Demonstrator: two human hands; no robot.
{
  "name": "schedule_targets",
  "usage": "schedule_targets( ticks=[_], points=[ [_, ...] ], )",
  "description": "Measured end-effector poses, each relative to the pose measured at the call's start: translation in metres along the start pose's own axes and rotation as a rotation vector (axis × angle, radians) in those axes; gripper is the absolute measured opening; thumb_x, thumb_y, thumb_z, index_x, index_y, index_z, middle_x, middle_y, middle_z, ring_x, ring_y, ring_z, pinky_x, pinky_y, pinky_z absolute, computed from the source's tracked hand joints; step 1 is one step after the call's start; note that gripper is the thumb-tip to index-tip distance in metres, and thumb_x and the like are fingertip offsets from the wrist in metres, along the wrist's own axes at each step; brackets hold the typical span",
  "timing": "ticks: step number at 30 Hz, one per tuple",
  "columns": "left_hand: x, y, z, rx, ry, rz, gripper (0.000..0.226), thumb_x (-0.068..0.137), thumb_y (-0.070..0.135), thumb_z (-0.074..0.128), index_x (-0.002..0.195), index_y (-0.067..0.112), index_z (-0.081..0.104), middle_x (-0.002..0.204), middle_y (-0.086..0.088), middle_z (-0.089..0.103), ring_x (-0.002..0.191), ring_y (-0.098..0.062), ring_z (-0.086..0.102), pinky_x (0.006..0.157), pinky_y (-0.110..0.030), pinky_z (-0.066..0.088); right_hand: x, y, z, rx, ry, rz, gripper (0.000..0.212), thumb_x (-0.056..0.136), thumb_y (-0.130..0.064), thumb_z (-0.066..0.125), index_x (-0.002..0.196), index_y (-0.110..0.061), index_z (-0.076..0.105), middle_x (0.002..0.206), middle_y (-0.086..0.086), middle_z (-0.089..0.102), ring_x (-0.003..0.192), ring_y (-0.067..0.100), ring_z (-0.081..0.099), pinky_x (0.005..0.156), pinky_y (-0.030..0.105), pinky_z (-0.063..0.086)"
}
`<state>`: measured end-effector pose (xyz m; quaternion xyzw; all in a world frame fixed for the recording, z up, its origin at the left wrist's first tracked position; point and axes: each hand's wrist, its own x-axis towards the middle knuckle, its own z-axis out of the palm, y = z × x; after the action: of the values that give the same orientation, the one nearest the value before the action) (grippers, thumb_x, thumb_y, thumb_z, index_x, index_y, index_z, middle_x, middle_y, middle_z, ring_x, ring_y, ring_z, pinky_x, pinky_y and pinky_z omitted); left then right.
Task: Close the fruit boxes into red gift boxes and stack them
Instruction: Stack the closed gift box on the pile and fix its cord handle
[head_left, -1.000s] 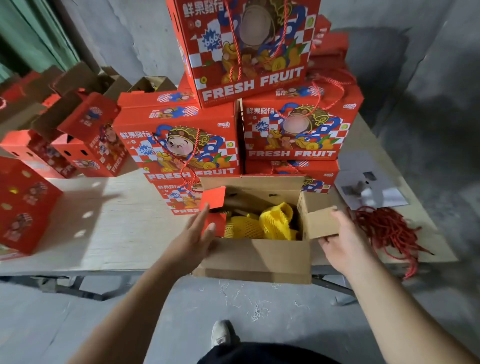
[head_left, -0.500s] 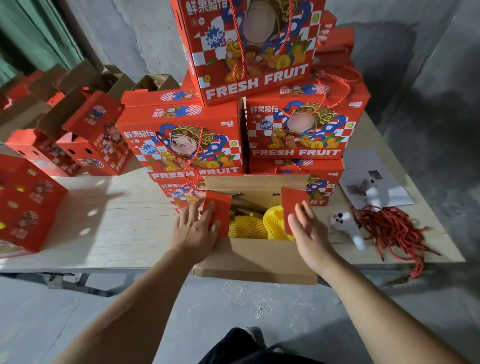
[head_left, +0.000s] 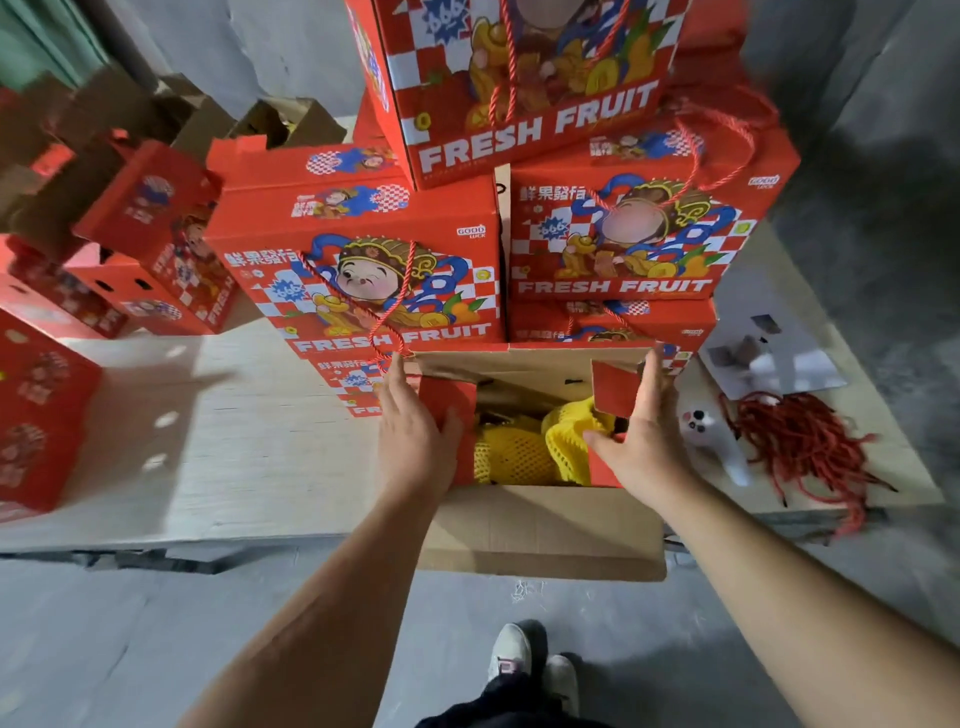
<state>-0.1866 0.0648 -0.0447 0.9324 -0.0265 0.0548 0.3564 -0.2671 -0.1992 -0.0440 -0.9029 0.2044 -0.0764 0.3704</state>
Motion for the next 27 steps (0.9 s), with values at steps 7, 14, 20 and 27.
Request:
schedule_targets(
  ticks=[7,14,20,27],
  points=[
    [0.000,-0.005,-0.001,-0.065,0.126,0.175,0.103,0.085,0.066,0.068,0.163,0.023,0.015,0.165,-0.004,0.025,0.154,-0.020,0.025,0.122,-0.031,0.022,-0.008,0.006,0.001,0.230,0.133,-0.081,0.102,0.075,-0.057,0.082,0.154,-0.029,0.024,0.150,-0.002,0.033,0.134,0.009,0.039,0.103,0.026,0.040],
    [-0.002,-0.007,-0.009,-0.262,0.099,0.131,0.069,0.090,0.079,0.054,0.137,0.029,0.051,0.146,0.005,0.051,0.139,-0.009,0.041,0.113,-0.035,0.040,-0.013,-0.002,-0.006,0.331,0.181,-0.028,0.068,0.091,-0.080,0.032,0.129,-0.028,0.050,0.124,-0.004,0.052,0.109,0.004,0.051,0.089,0.012,0.038],
    [-0.002,0.004,-0.008,0.042,-0.023,0.421,0.046,0.094,0.057,0.065,0.124,0.022,0.066,0.135,0.005,0.064,0.124,-0.026,0.054,0.102,-0.035,0.041,-0.010,-0.004,-0.001,0.133,0.179,-0.086,0.044,0.092,-0.059,0.059,0.114,-0.021,0.057,0.117,0.000,0.052,0.108,0.014,0.050,0.088,0.012,0.037],
    [0.032,0.010,-0.020,0.557,-0.349,0.493,0.094,0.086,0.091,0.025,0.164,0.039,0.018,0.170,0.005,0.028,0.147,-0.036,0.029,0.120,-0.052,0.025,-0.009,-0.007,-0.005,-0.026,-0.018,-0.029,0.090,0.084,-0.071,0.058,0.160,-0.031,0.036,0.169,-0.005,0.020,0.153,0.022,0.026,0.117,0.047,0.038]
  ],
)
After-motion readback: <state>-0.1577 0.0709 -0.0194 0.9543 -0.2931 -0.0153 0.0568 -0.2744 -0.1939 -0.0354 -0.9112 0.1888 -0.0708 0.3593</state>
